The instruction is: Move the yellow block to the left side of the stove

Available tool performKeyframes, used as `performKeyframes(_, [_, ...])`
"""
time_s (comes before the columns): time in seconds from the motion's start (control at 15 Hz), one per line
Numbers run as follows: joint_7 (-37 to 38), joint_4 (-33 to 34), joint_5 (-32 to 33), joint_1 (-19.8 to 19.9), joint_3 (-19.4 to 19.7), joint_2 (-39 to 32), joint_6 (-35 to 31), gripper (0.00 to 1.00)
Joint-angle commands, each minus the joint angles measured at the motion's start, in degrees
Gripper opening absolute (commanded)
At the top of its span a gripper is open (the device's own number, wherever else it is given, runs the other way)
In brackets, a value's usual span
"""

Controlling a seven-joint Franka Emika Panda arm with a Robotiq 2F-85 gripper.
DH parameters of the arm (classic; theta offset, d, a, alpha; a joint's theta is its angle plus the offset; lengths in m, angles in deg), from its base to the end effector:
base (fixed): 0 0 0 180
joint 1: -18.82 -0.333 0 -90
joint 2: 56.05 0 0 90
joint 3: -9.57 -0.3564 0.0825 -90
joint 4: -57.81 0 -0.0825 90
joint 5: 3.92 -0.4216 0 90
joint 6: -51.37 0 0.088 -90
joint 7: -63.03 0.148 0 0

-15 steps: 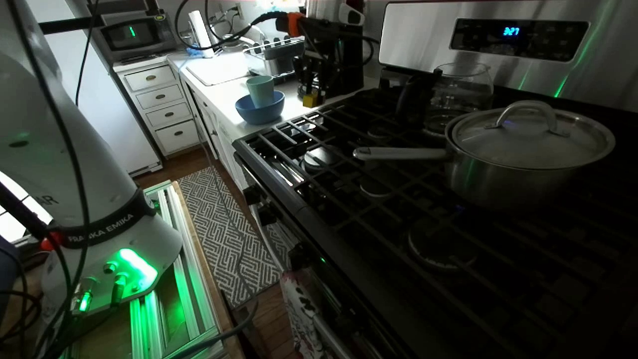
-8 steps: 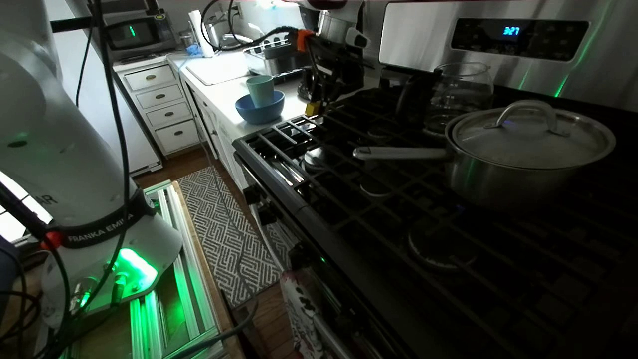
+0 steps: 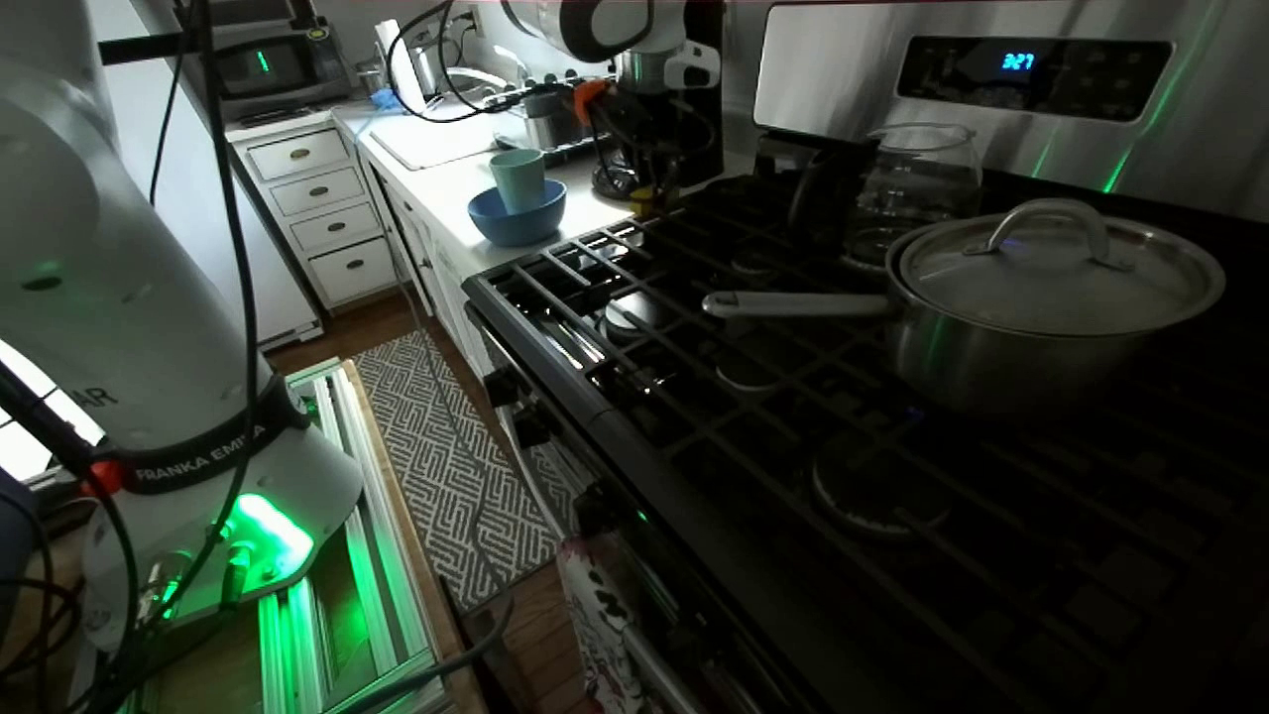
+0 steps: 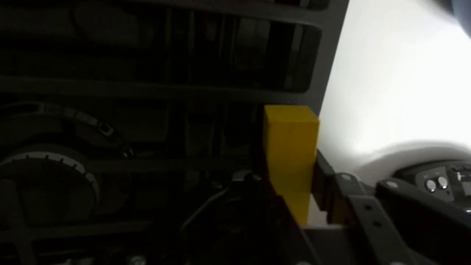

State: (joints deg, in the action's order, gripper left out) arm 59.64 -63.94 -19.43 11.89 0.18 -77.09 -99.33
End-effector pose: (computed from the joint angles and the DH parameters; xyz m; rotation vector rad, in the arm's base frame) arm 0.6084 0.1768 0.2185 -2.9132 -0.1481 -0.1640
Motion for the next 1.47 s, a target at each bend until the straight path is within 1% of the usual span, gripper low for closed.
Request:
performKeyframes(0.0, [8.39, -3.14, 1.66, -2.21, 1.18, 0.3, -5.8, 0.08])
performKeyframes(0.2, [13.83, -5.22, 3.18, -3.63, 2.19, 2.12, -4.38, 0.08])
performKeyframes(0.33, [17.89, -5.71, 5.85, -5.16, 3.62, 4.19, -3.28, 0.08])
performKeyframes(0.47, [21.59, -5.54, 9.14, -6.54, 4.96, 4.93, -3.0, 0.08])
performKeyframes(0.6, [24.74, -4.14, 12.02, -7.29, 6.0, 4.51, -0.44, 0.08])
performKeyframes(0.8, [26.15, -2.76, 13.5, -6.9, 6.11, 3.93, 2.0, 0.08])
performKeyframes(1.27, [25.44, 0.42, 13.18, -5.98, 6.7, 0.69, 5.2, 0.08])
performKeyframes(1.33, [25.51, 0.9, 13.16, -6.01, 6.81, 0.26, 5.92, 0.56])
performKeyframes(1.4, [25.4, 1.22, 12.94, -5.96, 6.81, -0.08, 6.27, 0.57])
